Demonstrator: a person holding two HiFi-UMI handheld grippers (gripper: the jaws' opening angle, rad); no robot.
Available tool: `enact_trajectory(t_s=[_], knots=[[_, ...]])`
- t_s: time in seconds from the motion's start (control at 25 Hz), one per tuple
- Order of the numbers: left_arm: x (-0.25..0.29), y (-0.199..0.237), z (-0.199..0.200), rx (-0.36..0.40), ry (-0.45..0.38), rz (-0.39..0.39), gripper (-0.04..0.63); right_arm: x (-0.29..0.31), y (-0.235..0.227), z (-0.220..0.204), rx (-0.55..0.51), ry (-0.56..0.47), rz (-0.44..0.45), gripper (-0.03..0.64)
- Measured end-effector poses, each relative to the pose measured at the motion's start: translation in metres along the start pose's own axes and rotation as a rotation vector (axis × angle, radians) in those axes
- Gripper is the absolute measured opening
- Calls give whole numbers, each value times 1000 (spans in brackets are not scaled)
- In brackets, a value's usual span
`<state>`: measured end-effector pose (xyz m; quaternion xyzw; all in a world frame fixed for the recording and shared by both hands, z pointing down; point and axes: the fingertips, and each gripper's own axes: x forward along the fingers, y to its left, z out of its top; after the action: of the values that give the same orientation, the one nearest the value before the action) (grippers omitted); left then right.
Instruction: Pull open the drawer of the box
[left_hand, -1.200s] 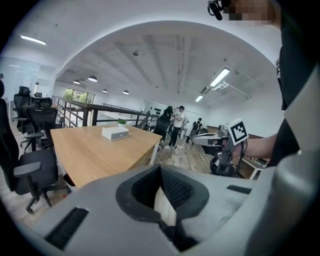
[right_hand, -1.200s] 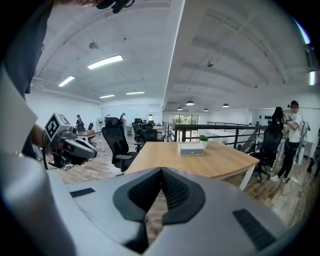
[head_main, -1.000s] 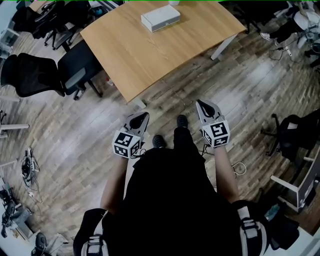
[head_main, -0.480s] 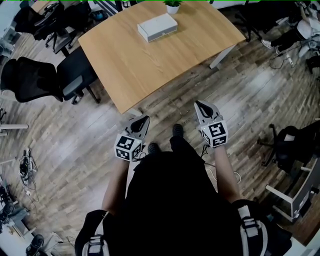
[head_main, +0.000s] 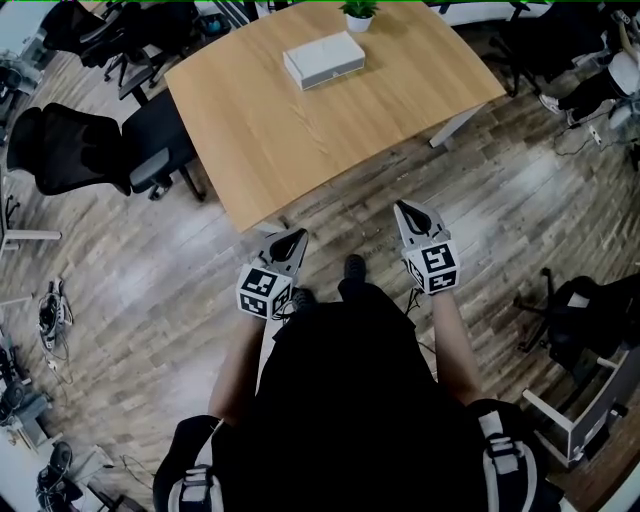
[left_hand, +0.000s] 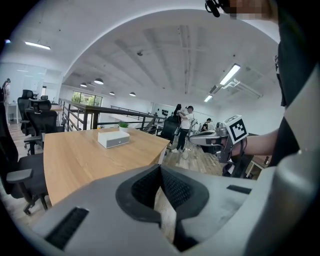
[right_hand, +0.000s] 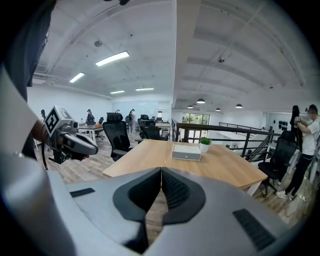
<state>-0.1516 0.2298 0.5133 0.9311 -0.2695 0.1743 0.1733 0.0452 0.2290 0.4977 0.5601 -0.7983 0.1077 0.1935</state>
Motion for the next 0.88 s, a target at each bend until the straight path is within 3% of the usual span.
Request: enact_trajectory(t_s=[0.88], knots=[[75, -19, 34, -21, -8, 117, 21, 30, -76, -13, 0, -8, 138, 25]])
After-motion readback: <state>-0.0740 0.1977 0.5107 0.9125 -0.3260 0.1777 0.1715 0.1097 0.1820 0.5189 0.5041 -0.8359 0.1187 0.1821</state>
